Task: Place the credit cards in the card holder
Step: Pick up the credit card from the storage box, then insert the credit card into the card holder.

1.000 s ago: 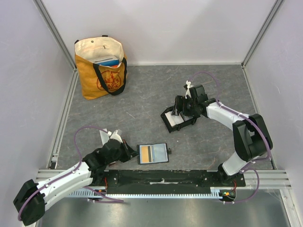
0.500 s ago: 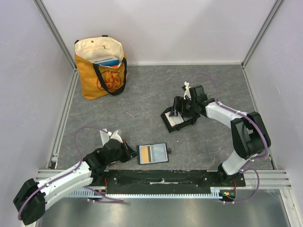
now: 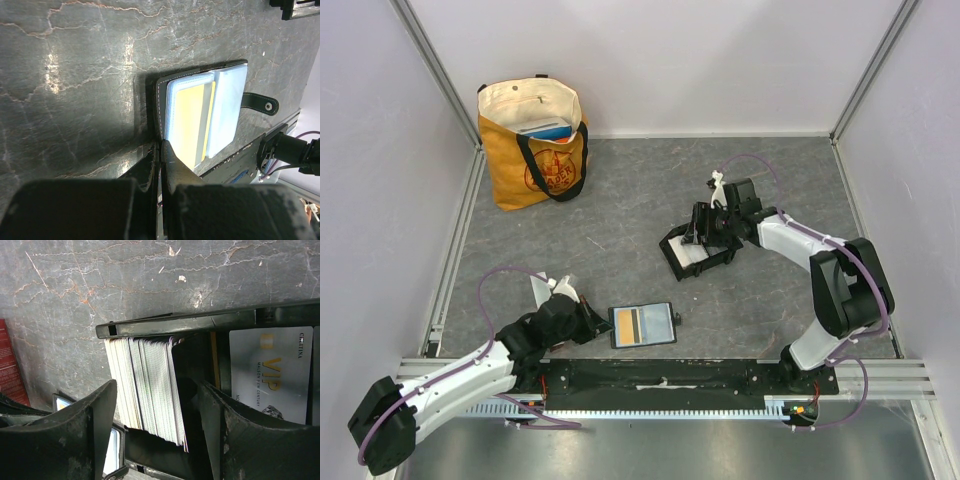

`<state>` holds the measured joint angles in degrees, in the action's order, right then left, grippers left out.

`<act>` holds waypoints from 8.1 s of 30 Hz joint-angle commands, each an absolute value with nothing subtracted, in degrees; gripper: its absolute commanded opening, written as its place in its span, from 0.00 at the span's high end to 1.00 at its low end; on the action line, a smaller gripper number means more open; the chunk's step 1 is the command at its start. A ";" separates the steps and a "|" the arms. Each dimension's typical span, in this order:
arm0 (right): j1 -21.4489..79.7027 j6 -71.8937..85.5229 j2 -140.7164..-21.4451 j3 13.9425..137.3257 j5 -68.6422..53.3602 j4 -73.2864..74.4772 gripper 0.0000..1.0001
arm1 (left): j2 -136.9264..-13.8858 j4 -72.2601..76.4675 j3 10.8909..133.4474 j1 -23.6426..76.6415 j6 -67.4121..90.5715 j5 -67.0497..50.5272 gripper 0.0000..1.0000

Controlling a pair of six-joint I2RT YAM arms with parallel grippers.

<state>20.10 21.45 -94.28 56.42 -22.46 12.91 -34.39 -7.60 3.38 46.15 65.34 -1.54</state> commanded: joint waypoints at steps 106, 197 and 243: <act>73.63 53.25 -68.10 46.40 36.45 16.63 1.00 | -29.09 -5.89 6.06 46.41 67.23 -3.78 0.98; 67.94 59.15 -81.56 28.74 13.54 -19.95 1.00 | -30.50 -10.63 1.23 46.32 68.82 -0.26 0.98; 66.53 69.52 -86.13 21.62 13.89 -26.81 1.00 | -31.90 -8.00 1.32 46.32 69.61 -0.44 0.98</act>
<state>66.59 68.99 -85.60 22.37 12.56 -29.08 -31.38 -10.50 3.36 46.15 67.99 -1.52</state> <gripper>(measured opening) 0.007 0.025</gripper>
